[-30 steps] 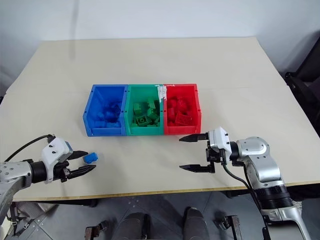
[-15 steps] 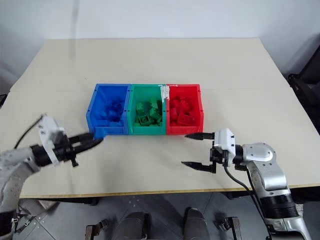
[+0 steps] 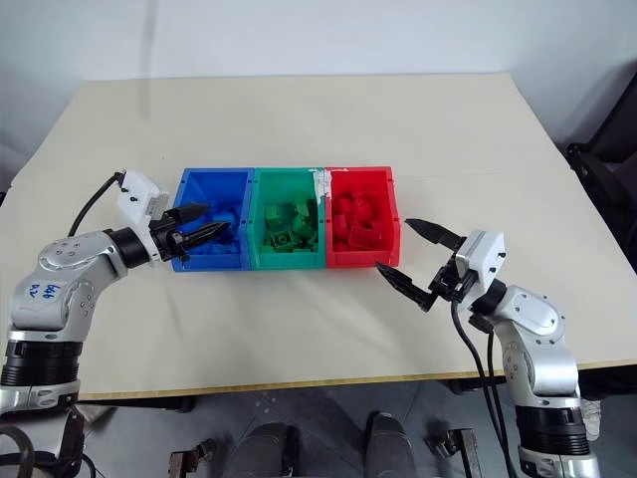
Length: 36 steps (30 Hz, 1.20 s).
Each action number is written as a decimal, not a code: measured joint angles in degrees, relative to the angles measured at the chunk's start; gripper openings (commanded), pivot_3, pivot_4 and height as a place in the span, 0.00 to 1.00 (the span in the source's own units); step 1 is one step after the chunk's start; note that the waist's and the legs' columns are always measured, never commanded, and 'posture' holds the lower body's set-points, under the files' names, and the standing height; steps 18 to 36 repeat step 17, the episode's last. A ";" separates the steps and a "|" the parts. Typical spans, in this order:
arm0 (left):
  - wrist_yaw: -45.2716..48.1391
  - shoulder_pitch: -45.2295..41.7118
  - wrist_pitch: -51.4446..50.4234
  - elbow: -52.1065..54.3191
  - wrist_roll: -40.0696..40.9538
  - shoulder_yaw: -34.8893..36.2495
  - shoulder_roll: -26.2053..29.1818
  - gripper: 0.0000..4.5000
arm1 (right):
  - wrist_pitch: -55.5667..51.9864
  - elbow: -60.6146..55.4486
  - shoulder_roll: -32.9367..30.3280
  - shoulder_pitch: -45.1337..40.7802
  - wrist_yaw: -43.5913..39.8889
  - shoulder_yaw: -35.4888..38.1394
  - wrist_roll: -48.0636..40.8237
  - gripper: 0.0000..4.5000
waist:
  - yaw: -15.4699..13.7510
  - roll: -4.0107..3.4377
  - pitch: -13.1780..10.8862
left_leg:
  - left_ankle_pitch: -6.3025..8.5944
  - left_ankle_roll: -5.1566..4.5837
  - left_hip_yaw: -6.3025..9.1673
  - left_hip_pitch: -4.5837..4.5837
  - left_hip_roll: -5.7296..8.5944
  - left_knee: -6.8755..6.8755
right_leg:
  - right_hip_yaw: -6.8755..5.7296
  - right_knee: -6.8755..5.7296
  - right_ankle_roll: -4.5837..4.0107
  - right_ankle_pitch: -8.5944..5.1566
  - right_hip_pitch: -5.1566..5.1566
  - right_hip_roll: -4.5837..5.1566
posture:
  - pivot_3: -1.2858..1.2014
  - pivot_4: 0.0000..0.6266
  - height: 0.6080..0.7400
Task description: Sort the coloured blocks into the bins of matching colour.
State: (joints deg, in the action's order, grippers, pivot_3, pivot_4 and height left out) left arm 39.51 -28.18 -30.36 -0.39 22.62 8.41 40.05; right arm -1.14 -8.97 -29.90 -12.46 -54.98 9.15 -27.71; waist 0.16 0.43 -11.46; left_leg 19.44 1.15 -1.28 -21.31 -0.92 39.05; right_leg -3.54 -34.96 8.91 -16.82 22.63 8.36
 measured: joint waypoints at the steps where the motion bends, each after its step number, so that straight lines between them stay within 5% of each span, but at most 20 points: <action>1: 0.99 1.19 0.42 0.78 0.56 0.86 0.57 0.85 | 0.01 0.13 -0.80 -0.34 -0.96 -0.09 -0.01 1.00 | 0.10 0.00 0.00 | 0.00 -0.01 -0.01 0.00 -0.01 0.00 | 0.01 0.02 0.00 0.00 0.00 0.00 | 0.52 0.24 1.00; 2: 1.96 2.41 0.58 1.76 0.97 1.72 1.08 0.91 | 0.03 0.26 -1.49 -0.59 -1.81 -0.07 -0.02 1.00 | 0.11 0.00 0.00 | 0.00 -0.01 -0.01 0.00 -0.01 0.00 | 0.01 0.02 0.00 0.00 0.00 0.00 | 0.52 0.24 1.00; 9: 12.34 21.89 7.38 9.67 3.52 13.61 7.12 0.91 | 1.50 9.03 -7.40 -4.22 -14.78 -4.46 1.30 1.00 | 0.32 -0.01 -0.01 | 0.03 -0.05 -0.07 0.02 -0.06 -0.05 | 0.02 0.11 0.00 0.00 0.00 0.00 | 0.52 0.24 1.00; 15: 14.62 35.96 12.74 11.37 3.73 23.46 5.79 0.91 | 6.14 20.45 -8.47 -10.86 -20.25 -5.14 3.73 1.00 | -0.31 -0.02 -0.01 | 0.04 -0.08 -0.06 0.03 -0.07 0.00 | 0.01 0.09 0.00 0.00 -0.03 0.03 | 0.52 0.24 1.00; 36: 13.09 37.59 14.99 12.06 3.02 24.59 4.16 0.91 | 7.15 21.78 -8.47 -11.68 -21.10 -5.08 3.75 1.00 | -0.50 0.00 -0.01 | 0.05 -0.08 -0.04 0.03 -0.07 0.00 | -0.01 0.10 0.00 0.00 -0.05 0.03 | 0.52 0.24 1.00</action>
